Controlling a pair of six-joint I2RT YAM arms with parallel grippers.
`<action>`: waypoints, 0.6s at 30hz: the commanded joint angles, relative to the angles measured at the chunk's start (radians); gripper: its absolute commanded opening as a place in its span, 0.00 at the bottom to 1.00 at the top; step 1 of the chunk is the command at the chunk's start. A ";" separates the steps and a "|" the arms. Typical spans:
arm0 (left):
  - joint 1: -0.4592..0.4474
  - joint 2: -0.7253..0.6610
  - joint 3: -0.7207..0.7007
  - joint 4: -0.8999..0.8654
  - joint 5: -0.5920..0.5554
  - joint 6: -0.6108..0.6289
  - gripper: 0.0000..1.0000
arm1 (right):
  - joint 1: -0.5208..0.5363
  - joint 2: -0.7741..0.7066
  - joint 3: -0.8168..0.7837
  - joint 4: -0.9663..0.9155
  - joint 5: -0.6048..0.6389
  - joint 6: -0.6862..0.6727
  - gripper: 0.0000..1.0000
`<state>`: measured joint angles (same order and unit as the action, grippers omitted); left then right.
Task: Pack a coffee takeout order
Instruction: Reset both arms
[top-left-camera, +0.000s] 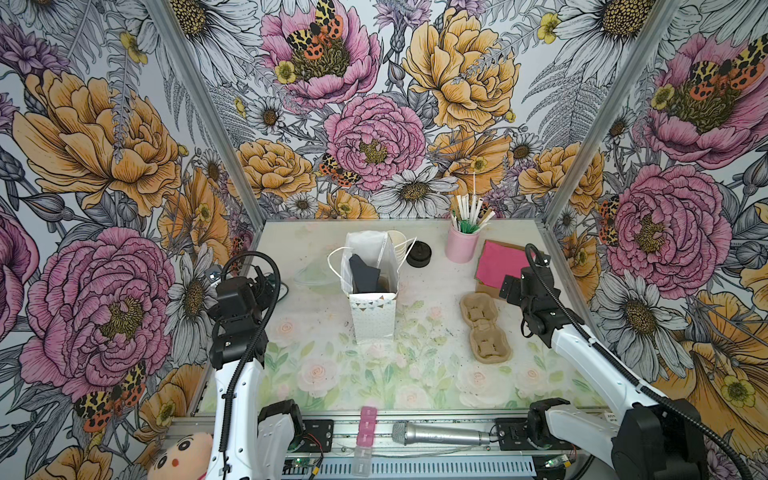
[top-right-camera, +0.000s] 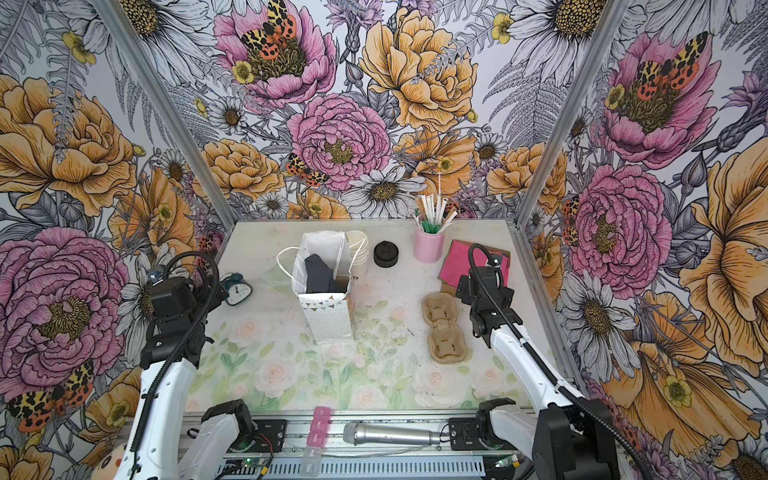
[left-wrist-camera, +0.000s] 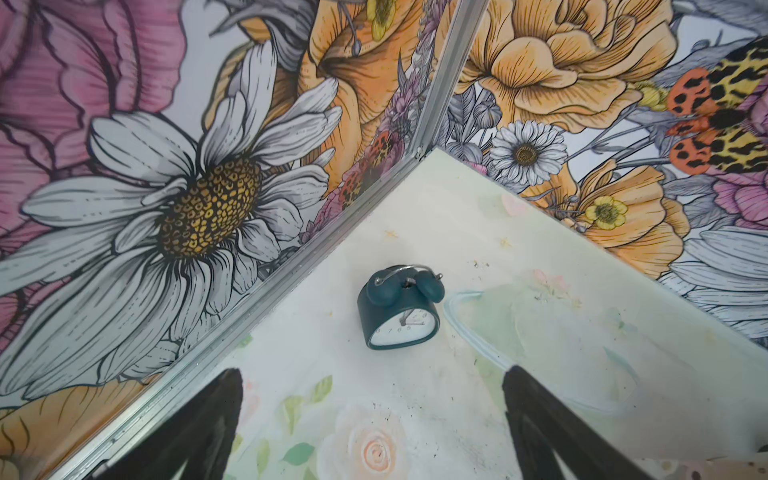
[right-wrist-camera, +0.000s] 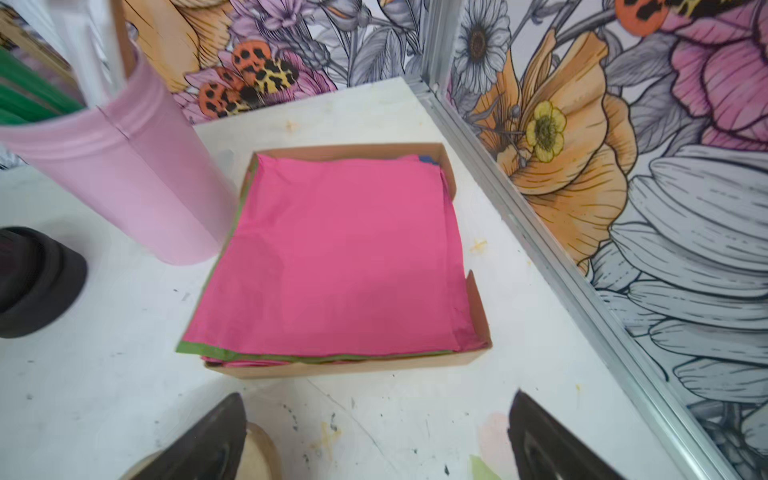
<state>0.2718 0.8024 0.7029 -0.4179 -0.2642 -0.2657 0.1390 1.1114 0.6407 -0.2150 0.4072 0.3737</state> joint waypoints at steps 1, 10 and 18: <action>0.007 0.001 -0.112 0.204 0.046 -0.010 0.99 | -0.012 -0.038 -0.121 0.280 0.057 -0.060 0.99; -0.015 0.063 -0.402 0.619 0.071 0.001 0.99 | -0.063 0.070 -0.228 0.544 -0.028 -0.152 0.99; -0.070 0.327 -0.387 0.867 0.089 0.034 0.99 | -0.118 0.257 -0.196 0.784 -0.072 -0.183 0.99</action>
<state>0.2218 1.0565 0.2825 0.2653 -0.2062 -0.2562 0.0395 1.3220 0.4126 0.4080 0.3679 0.2127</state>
